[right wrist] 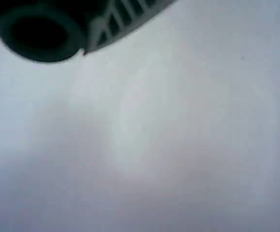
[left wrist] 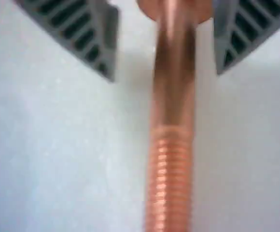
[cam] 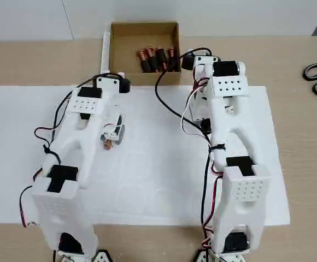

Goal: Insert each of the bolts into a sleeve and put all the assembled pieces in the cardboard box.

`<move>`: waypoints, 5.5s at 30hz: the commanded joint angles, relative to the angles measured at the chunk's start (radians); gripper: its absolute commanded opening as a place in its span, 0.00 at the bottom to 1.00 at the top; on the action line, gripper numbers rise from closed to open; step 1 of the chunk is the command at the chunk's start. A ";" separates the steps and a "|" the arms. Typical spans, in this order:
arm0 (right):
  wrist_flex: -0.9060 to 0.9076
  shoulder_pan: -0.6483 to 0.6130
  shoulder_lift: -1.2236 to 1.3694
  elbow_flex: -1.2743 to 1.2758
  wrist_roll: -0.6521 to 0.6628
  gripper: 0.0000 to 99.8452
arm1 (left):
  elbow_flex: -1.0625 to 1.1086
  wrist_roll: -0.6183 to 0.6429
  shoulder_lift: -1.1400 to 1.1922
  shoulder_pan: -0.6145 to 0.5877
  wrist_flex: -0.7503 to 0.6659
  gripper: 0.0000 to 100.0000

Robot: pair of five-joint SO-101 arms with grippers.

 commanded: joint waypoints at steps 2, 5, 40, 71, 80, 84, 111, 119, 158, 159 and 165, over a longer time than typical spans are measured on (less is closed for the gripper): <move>0.001 0.001 -0.068 -0.006 0.003 0.00 | -0.038 0.003 -0.005 0.003 -0.018 0.04; 0.001 0.001 -0.068 -0.006 0.003 0.00 | -0.038 0.003 -0.005 0.005 -0.014 0.01; 0.001 0.007 -0.067 -0.006 0.003 0.00 | -0.361 -1.212 0.005 0.025 0.308 0.01; -0.028 0.004 -0.065 0.014 0.003 0.00 | -0.837 -1.125 0.258 -0.008 0.344 0.07; -0.028 0.002 -0.067 0.014 0.003 0.00 | -1.076 -0.586 0.222 -0.120 0.359 0.07; -0.027 0.001 -0.067 0.014 0.003 0.00 | -1.036 -0.393 0.101 -0.146 0.361 0.07; -0.027 -0.015 -0.068 0.014 -0.017 0.00 | 0.521 0.664 -0.810 0.003 -0.158 0.02; -0.024 -0.015 -0.068 0.014 -0.018 0.00 | 0.716 0.979 -0.810 0.052 -0.473 0.08; -0.024 -0.027 -0.068 0.014 -0.038 0.00 | 0.521 1.163 -0.557 -0.006 -0.368 0.16; -0.022 -0.027 -0.068 0.014 -0.038 0.00 | 0.478 1.163 -0.522 -0.003 -0.330 0.16; -0.022 -0.027 -0.068 0.014 -0.038 0.00 | 0.291 1.186 -0.361 -0.002 -0.184 0.16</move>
